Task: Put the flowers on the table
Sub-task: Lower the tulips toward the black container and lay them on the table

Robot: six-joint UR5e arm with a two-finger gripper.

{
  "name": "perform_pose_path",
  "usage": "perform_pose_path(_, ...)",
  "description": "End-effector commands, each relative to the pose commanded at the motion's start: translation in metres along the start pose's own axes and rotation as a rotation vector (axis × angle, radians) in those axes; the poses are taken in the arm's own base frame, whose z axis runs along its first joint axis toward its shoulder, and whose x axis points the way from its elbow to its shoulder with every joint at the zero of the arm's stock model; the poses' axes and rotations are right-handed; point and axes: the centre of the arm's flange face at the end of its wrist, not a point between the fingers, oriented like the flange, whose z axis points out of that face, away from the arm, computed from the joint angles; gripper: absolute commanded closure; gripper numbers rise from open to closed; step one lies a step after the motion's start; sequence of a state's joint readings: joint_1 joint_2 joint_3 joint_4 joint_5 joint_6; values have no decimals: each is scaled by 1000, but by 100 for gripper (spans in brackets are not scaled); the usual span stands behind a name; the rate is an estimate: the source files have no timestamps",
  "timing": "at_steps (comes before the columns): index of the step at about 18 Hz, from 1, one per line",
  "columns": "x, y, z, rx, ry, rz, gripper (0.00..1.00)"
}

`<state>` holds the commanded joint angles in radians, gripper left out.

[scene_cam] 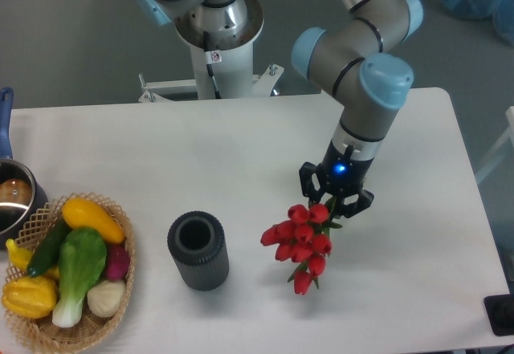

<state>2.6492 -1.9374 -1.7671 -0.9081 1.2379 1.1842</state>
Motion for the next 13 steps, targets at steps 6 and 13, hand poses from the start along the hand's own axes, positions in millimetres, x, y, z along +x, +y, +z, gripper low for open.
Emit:
perform_pose_path(6, 1, 2, 21, -23, 26, 3, 62)
perform_pose_path(13, 2, -4, 27, -36, 29, 17, 60)
